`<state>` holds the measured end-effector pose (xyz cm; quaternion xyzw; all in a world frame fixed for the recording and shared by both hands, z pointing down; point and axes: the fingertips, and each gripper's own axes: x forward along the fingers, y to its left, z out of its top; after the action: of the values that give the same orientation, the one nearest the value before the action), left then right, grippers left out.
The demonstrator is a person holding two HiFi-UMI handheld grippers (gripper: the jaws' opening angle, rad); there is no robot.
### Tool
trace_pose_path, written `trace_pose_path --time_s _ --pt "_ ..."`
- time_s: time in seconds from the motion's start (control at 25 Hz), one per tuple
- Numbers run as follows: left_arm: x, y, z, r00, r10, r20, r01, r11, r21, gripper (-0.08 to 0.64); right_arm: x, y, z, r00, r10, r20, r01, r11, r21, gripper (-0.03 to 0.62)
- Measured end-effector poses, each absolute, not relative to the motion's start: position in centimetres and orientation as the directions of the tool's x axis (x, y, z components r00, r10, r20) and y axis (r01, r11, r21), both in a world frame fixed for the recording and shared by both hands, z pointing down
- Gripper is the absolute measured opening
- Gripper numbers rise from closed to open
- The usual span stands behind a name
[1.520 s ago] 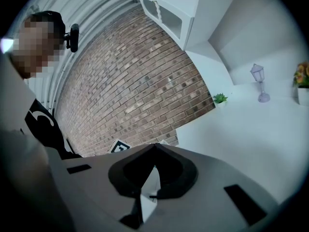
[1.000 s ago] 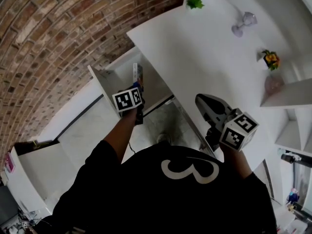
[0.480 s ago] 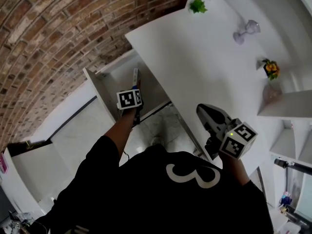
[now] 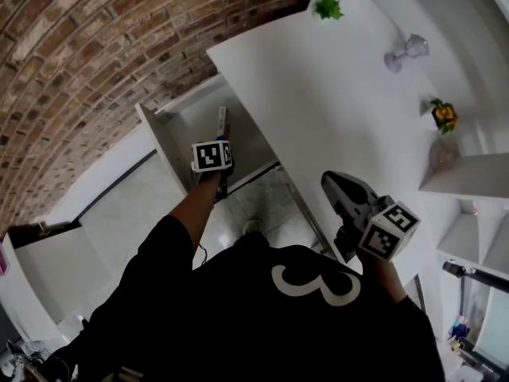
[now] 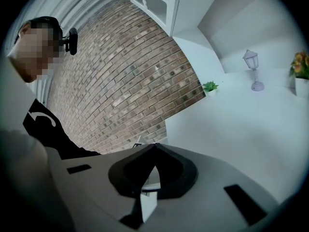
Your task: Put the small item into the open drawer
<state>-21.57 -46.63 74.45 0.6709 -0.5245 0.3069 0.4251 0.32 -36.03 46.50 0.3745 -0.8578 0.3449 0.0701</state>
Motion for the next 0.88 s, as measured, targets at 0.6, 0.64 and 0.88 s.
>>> trace_pose_path --time_s 0.6,0.64,0.88 --pt "-22.0 -45.7 70.7 0.344 -0.516 0.784 -0.929 -0.064 0.366 0.295 -2.1 -34.5 44.8 -0.751 -0.564 0.343 -0.652 0.552 -0.520 0.009" --pt "-22.0 -45.6 70.3 0.348 -0.523 0.778 -0.927 -0.066 0.370 0.296 -2.3 -34.4 44.6 -0.754 -0.563 0.338 -0.649 0.557 -0.518 0.009" --pt "-22.0 -44.8 66.5 0.396 -0.569 0.721 -0.898 -0.075 0.434 0.298 -3.3 -33.5 42.5 -0.773 -0.562 0.294 -0.627 0.607 -0.488 0.009"
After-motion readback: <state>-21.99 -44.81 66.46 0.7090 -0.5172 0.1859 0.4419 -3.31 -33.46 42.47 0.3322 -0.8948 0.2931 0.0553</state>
